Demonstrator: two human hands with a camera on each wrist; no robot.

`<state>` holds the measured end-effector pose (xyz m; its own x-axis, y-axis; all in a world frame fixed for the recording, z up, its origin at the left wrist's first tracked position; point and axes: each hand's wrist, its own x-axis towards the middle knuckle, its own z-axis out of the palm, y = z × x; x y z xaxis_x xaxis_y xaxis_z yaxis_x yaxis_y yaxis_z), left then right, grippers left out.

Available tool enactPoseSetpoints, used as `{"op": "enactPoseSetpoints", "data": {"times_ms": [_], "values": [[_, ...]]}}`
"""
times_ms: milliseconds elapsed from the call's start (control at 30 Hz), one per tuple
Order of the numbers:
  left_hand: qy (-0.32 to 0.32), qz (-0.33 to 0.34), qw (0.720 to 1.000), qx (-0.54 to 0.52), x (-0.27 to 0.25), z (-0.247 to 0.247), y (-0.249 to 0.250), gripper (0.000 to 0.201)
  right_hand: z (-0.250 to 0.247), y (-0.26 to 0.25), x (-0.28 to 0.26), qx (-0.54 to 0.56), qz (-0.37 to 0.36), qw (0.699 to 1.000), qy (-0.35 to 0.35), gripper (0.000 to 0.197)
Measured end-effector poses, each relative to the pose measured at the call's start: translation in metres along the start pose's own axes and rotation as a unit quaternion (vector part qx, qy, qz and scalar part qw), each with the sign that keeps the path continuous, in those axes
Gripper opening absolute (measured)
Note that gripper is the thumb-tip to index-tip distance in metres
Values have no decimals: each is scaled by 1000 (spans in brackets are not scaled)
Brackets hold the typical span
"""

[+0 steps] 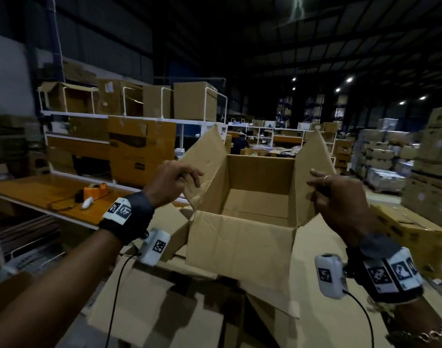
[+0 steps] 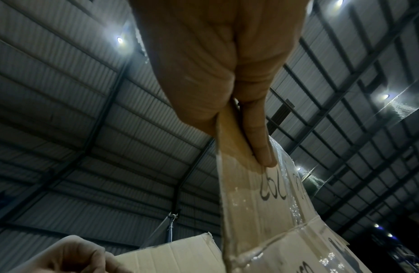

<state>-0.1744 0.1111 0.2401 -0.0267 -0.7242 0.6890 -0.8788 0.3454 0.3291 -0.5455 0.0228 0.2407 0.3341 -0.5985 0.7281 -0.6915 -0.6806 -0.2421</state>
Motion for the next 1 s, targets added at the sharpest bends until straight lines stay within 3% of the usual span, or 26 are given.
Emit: {"op": "enactPoseSetpoints", "data": {"times_ms": [233, 533, 1000], "values": [[23, -8, 1000, 5, 2, -22, -57, 37, 52, -31, 24, 0, -18, 1000, 16, 32], [-8, 8, 1000, 21, 14, -36, -141, 34, 129, -54, 51, 33, -5, 999, 33, 29], [-96, -32, 995, -5, -20, 8, -250, 41, 232, -67, 40, 39, 38, 998, -24, 26]]}}
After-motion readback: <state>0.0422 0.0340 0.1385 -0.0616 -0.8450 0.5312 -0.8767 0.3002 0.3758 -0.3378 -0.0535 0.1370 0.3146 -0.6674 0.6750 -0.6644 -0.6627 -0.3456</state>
